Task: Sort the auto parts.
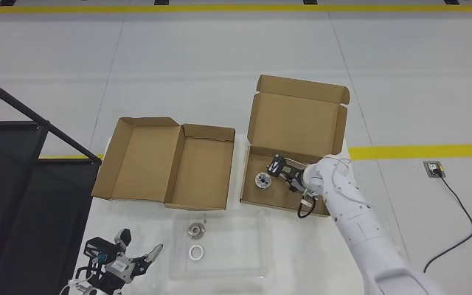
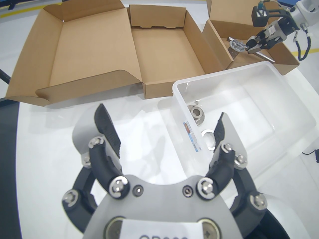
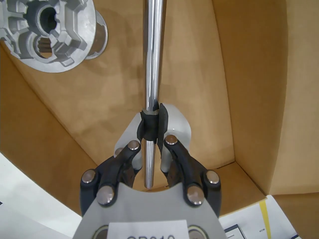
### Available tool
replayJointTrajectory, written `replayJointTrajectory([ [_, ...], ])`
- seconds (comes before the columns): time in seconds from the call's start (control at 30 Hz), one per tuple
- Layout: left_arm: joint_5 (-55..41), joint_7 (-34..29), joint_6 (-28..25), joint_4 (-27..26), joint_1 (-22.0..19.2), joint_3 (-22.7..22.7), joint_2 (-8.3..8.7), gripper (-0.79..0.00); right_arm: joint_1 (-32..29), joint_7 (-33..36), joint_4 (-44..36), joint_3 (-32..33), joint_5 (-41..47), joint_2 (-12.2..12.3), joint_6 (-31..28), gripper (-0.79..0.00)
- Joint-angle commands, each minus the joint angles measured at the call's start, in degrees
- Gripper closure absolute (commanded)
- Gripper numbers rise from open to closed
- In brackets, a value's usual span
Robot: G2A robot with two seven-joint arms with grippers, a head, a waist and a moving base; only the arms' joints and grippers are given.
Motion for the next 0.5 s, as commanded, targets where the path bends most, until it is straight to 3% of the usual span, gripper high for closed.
replayJointTrajectory([
  [0.0, 0.0, 0.0, 0.0, 0.0, 0.0, 0.0, 0.00, -0.785, 0.1, -0.5, 0.3, 0.1, 0.3, 0.1, 0.2, -0.502],
  [0.23, 0.0, 0.0, 0.0, 0.0, 0.0, 0.0, 0.00, -0.785, -2.0, -2.2, -4.1, 1.9, 0.9, 1.4, 1.1, -0.616],
  [0.47, 0.0, 0.0, 0.0, 0.0, 0.0, 0.0, 0.00, -0.785, -10.8, -2.4, -21.3, 6.1, 1.2, 3.7, -1.3, -0.628],
])
